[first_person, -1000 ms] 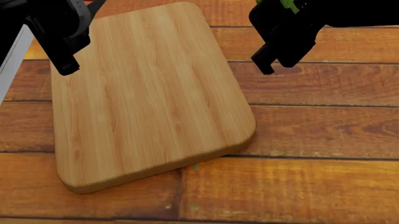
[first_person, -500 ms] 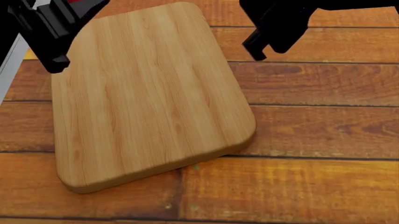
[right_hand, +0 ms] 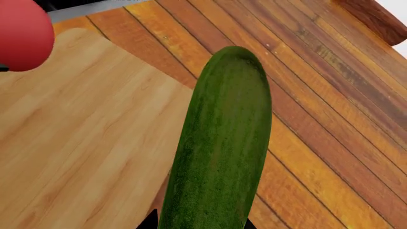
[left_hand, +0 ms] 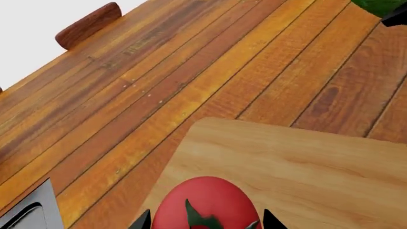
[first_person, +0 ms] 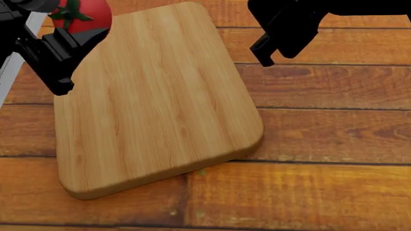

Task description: Pick the vegetables from the sink and place them on the cutting board.

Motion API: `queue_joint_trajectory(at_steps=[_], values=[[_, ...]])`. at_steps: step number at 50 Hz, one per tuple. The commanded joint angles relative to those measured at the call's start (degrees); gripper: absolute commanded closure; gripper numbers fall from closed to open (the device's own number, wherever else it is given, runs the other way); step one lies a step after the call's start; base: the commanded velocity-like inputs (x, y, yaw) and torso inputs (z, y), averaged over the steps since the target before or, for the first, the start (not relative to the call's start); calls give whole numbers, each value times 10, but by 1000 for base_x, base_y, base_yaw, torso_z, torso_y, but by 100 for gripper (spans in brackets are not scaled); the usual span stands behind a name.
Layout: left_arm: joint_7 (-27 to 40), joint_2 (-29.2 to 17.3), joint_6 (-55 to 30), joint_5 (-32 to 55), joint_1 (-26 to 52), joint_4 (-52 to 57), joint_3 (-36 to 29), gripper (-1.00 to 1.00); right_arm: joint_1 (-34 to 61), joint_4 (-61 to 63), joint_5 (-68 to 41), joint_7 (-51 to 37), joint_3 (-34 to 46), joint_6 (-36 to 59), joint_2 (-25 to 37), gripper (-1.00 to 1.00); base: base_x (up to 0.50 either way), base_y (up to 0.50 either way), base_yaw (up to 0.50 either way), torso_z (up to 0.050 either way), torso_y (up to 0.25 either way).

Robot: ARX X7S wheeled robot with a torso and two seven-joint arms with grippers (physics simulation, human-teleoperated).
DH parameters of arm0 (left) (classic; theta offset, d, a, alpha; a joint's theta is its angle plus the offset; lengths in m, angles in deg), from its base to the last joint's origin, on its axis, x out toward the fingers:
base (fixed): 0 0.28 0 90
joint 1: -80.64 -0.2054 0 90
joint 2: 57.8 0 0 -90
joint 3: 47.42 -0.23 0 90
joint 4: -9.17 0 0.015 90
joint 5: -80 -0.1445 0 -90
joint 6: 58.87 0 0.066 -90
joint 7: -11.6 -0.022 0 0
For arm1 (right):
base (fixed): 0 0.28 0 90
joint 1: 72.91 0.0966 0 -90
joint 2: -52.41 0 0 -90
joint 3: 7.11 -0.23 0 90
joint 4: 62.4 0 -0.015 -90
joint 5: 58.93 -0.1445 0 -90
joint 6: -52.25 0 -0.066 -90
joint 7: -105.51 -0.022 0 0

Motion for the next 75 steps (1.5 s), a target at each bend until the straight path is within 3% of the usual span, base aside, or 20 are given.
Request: queue_joint_trajectory(at_steps=[1,28,75], values=[[5,12,2,-6,-15,-17,20,100,7,5,22,15,-19,1,-9,100,0,0,0,0,0],[12,25,63,-28,-31,-90,-20,100,-5,20,9,-4,-33,8,1,100,0,0,0,0,1],[28,2,11,-2,-82,-25,-20,100,-6,18,18,3,-36,12,-3,100,0,0,0,0,1]])
